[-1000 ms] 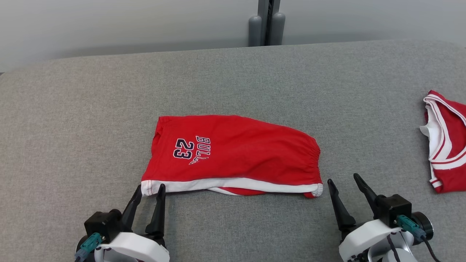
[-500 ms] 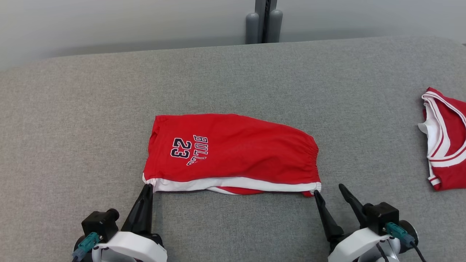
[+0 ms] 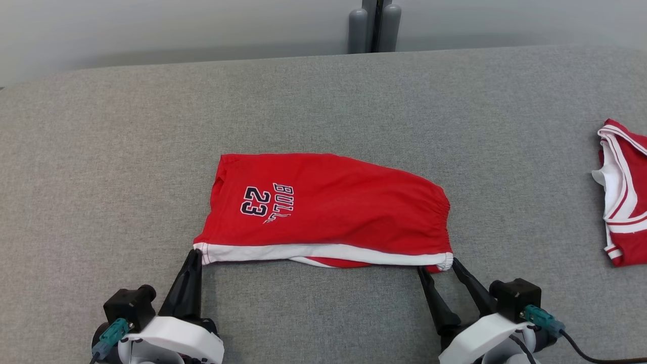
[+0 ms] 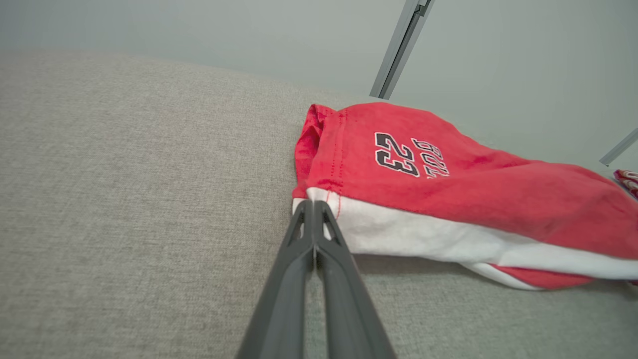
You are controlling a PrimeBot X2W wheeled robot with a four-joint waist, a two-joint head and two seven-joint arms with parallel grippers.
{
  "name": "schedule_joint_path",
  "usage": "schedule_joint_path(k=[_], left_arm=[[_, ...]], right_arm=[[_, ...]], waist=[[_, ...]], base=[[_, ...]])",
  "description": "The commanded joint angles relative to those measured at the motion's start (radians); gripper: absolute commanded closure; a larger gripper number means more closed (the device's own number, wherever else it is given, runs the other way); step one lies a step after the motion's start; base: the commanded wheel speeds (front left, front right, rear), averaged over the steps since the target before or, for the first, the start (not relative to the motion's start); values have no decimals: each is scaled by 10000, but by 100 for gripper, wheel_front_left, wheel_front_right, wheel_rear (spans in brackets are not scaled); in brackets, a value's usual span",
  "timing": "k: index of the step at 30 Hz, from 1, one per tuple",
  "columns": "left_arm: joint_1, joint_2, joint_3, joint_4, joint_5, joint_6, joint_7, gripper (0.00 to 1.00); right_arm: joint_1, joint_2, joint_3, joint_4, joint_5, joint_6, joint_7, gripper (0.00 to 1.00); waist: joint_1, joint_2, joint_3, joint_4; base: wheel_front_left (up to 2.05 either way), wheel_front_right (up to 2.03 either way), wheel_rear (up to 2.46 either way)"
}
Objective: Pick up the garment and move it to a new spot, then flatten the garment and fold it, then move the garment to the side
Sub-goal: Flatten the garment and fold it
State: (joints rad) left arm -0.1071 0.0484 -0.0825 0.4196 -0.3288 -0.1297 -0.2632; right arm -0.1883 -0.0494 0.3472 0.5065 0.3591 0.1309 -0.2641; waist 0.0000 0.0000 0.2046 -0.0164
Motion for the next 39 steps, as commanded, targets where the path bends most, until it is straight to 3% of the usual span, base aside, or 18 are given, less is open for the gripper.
schedule_joint_path(k=[1,3,6,8,10,14,27,39], left_arm=[[-114,49,48,-47,100,-8,-17,100],[-118,49,74,-57,72,-9,-17,100],[-132,49,86,-60,68,-9,-17,100],[-140,49,102,-62,80,-9,-17,100],[-141,49,103,-60,86,-9,-17,100],[-139,49,126,-39,120,-9,-17,100],[-160,51,182,65,190,-9,-17,100],[-218,51,159,163,116,-9,-17,100]], right_arm=[[-88,-94,8,-30,140,-4,2,0],[-86,-110,-10,-70,333,-4,2,2],[-82,-112,16,-217,627,-4,2,18],[-72,-133,59,-304,862,-4,2,23],[-48,-138,35,-300,1022,-4,2,21],[8,-164,-192,-283,1319,-4,2,0],[153,-245,-636,-713,2293,-4,2,0],[269,-645,-128,-1135,3023,-3,2,0]], waist=[[0,0,14,5],[0,0,33,2],[0,0,48,-11],[0,0,54,-27],[0,0,53,-35],[0,0,52,-42],[0,0,140,59],[0,0,195,103]], base=[[0,0,0],[0,0,0],[0,0,0],[0,0,0],[0,0,0],[0,0,0],[0,0,0],[0,0,0]])
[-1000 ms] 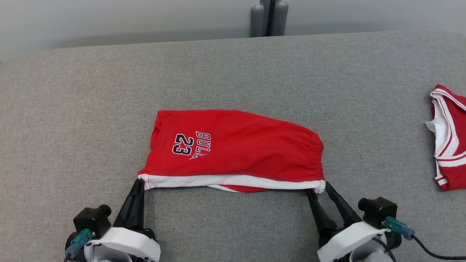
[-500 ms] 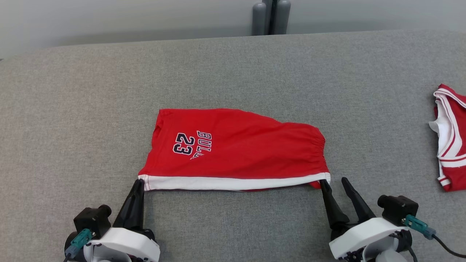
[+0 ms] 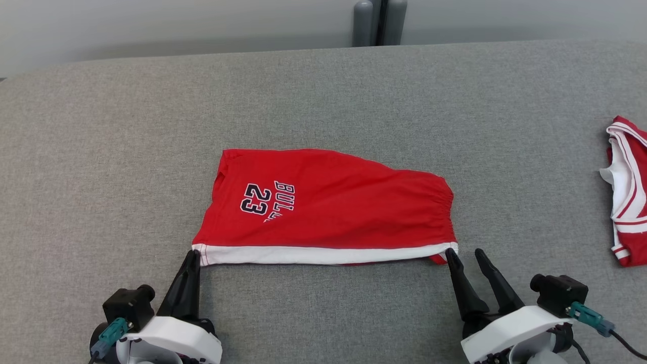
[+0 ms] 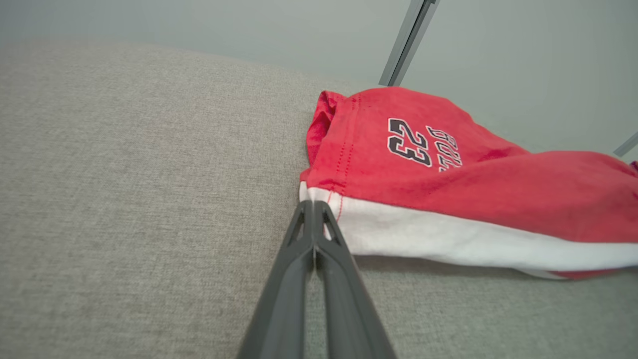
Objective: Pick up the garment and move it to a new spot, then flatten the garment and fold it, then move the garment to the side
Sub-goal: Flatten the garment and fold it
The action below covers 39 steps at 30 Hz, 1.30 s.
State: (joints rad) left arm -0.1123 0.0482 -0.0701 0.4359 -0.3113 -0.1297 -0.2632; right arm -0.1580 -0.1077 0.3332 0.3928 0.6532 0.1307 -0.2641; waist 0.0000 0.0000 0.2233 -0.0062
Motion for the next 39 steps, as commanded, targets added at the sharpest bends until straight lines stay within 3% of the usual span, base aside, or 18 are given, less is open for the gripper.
schedule_joint_path(k=[1,3,5,8,11,23,30,34,39], left_arm=[[-176,53,32,1,-52,-9,-17,100],[-199,53,24,3,-42,-9,-17,100],[-206,53,29,-2,-56,-9,-17,100],[-201,53,23,-12,-49,-9,-17,100],[-192,53,45,-29,-40,-9,-17,100],[-55,55,50,-238,8,-9,-17,100],[-785,105,-187,-1395,400,-9,-17,100],[-1665,605,-438,-2161,479,-9,-17,100],[-3396,1775,-908,-2996,402,-6,-17,100]], right_arm=[[-80,-84,66,83,91,-1,2,0],[-213,-86,213,182,175,-1,2,0],[-273,-112,392,342,285,-1,2,14],[-416,-160,579,542,382,-1,2,65],[-466,-206,665,616,433,-1,2,100],[-347,-346,427,317,142,-2,2,100],[-921,-426,-502,-1200,-778,-1,-1,100],[-1819,-743,-759,-1953,-1219,-1,-1,100],[-3548,-1311,-1043,-2556,-1437,-2,-1,100]], waist=[[0,0,17,5],[0,0,32,21],[0,0,34,43],[0,0,22,76],[0,0,3,90],[0,0,-289,-5],[0,0,-738,-119],[0,0,-1006,-214],[0,0,-1170,-254]], base=[[0,0,0],[0,0,0],[0,0,0],[0,0,0],[0,0,0],[0,0,0],[0,0,0],[0,0,0],[0,0,0]])
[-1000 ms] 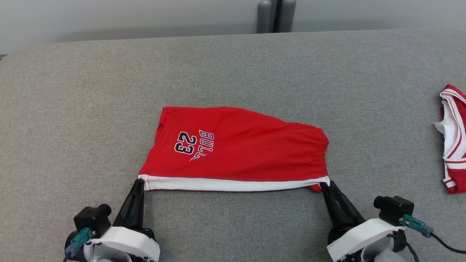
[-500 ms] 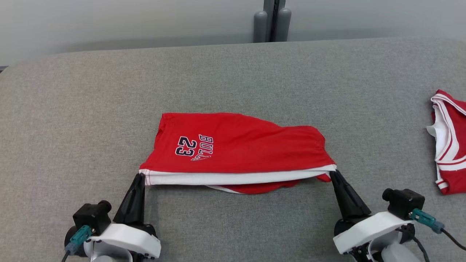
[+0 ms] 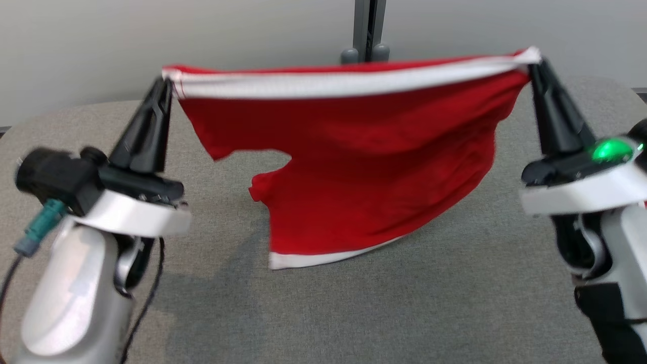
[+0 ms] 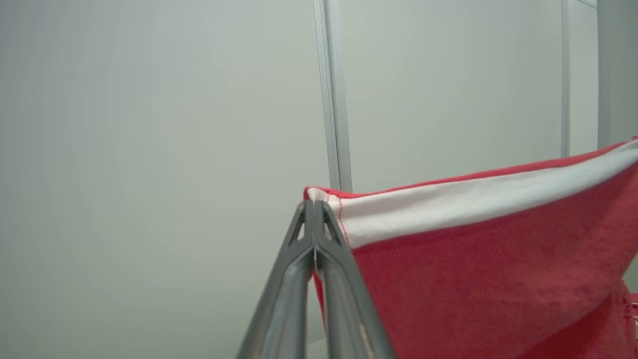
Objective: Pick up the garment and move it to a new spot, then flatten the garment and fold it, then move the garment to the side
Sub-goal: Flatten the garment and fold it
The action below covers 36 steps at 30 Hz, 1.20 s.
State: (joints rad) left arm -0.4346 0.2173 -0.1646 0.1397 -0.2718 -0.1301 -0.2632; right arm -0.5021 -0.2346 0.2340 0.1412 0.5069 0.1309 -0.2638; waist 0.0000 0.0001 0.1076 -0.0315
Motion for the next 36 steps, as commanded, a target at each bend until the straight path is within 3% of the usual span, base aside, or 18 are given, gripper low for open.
schedule_joint_path(k=[1,8,14,16,21,27,31,36], left_arm=[[-561,331,-37,-176,1,-1,-17,100],[-3340,1691,-726,-161,-269,1,-14,100],[-5549,2233,-1356,997,-456,2,7,100],[-6708,2223,-1727,1674,-410,2,0,100],[-8093,2071,-1688,2551,-358,2,-18,100],[-9352,1766,-1021,2926,179,93,-22,100],[-9422,1494,-598,2854,396,78,-13,100],[-8168,968,-391,2818,497,34,-14,100]], right_arm=[[-449,-132,-81,-128,59,-4,-5,100],[-3070,-930,422,33,276,-4,-1,100],[-5493,-954,870,1269,-40,-4,41,100],[-6704,-821,1094,2156,-375,-4,23,100],[-8188,-463,1179,3365,-984,-4,-4,100],[-9645,35,96,4113,-2332,-4,-14,100],[-9625,396,-745,4220,-2935,-6,-16,100],[-8354,579,-707,4522,-2836,-6,-18,100]], waist=[[0,-1,-37,5],[0,-1,282,14],[0,-1,1714,35],[0,-1,2562,148],[0,-1,3480,293],[0,-1,4342,503],[0,-1,4648,594],[0,-1,4683,605]], base=[[0,0,0],[0,0,0],[0,0,0],[0,0,0],[0,0,0],[0,0,0],[0,0,0],[0,0,0]])
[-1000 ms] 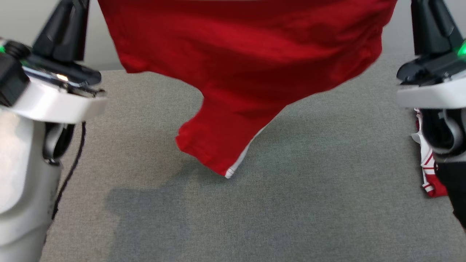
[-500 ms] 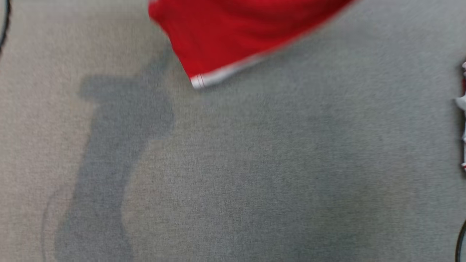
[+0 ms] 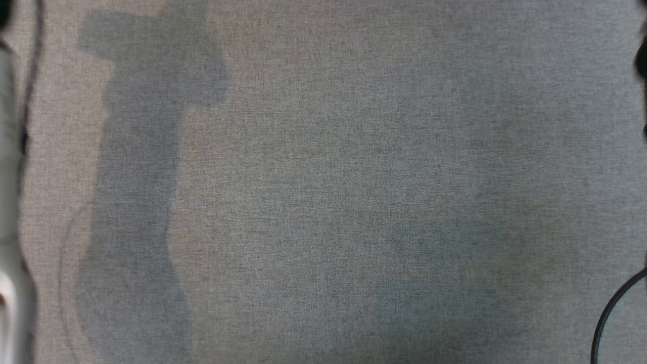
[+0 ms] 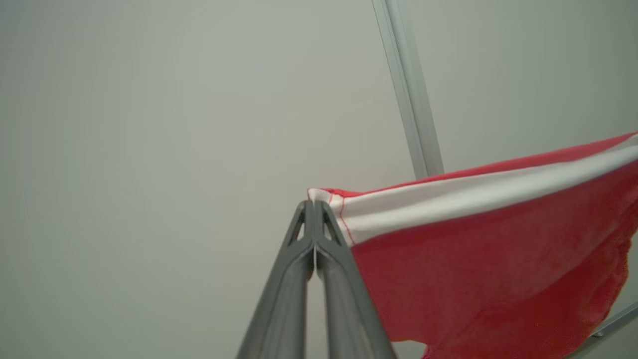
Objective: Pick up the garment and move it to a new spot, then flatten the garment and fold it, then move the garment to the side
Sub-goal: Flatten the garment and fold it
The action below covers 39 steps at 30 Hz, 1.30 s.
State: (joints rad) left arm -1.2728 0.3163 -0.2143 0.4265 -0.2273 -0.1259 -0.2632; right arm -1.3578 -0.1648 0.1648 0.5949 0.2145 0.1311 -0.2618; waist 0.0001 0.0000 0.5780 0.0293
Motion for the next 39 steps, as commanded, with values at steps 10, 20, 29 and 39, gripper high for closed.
schedule_joint_path(k=[10,20,29,39], left_arm=[[4791,-1335,1217,-393,-133,-31,-15,100],[7985,-1921,2065,-866,-429,-24,-17,100],[9844,-2174,2079,-1020,-352,-24,-17,100],[12067,-2386,2187,-1034,-519,-25,-19,100]], right_arm=[[4466,-447,1008,-1058,1747,-9,-37,100],[8058,-204,402,-2477,2552,-22,-42,100],[10174,287,90,-2578,2543,-32,-41,100],[12514,529,445,-2470,2672,-33,-41,100]], waist=[[-1,0,-920,-75],[-1,0,-2647,-83],[-1,0,-4056,-72],[-1,0,-5619,-183]], base=[[0,0,0],[0,0,0],[0,0,0],[0,0,0]])
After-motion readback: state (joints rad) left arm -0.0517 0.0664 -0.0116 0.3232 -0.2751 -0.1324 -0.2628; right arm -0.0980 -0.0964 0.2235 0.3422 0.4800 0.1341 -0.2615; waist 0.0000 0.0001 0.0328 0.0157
